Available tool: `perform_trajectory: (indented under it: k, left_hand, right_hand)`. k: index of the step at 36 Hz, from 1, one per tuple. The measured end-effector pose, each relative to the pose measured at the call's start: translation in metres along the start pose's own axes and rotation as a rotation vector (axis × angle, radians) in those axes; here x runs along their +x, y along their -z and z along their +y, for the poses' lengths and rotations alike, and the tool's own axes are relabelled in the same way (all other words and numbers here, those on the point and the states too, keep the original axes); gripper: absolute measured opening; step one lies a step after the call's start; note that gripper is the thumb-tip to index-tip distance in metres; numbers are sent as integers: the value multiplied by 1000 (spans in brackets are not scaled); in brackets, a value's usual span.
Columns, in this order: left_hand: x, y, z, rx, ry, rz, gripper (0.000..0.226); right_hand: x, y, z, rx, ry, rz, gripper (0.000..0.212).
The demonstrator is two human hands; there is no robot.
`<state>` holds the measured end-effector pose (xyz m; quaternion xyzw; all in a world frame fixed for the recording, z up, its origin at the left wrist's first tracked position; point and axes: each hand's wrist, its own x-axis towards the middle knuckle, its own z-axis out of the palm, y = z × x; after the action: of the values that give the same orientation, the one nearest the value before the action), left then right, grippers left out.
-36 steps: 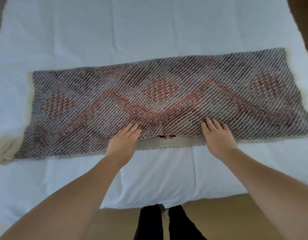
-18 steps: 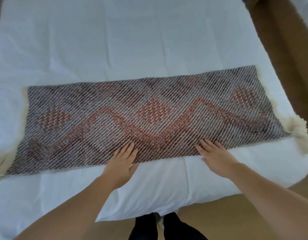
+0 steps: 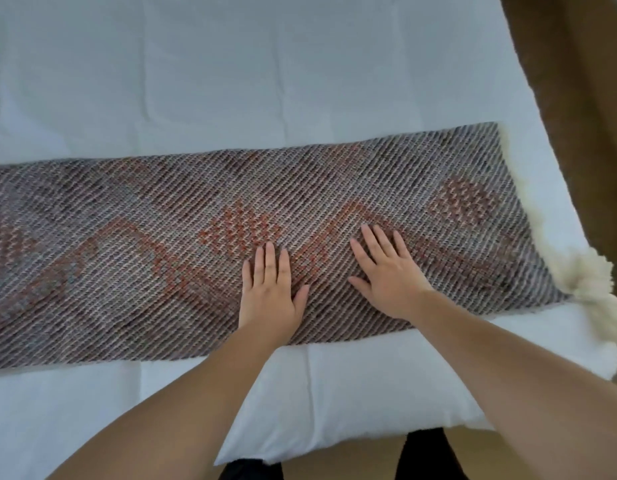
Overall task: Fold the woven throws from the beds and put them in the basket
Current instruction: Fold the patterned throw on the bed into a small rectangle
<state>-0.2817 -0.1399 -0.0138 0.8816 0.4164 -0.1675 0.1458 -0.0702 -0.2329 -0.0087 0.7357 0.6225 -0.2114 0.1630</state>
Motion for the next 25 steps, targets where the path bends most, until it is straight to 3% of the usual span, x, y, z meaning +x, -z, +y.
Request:
perform_trajectory:
  k: [8, 14, 19, 25]
  left_hand:
    - [52, -14, 163, -72, 111, 48, 82]
    - [84, -22, 283, -149, 94, 71, 79]
    - [95, -24, 364, -185, -9, 32, 80]
    - [109, -18, 421, -211, 104, -106, 98]
  right_hand:
    - [36, 7, 145, -18, 139, 133, 75]
    - [54, 11, 250, -104, 132, 181, 75]
    - [64, 15, 301, -130, 137, 170, 75]
    - [76, 32, 330, -81, 120, 157, 72]
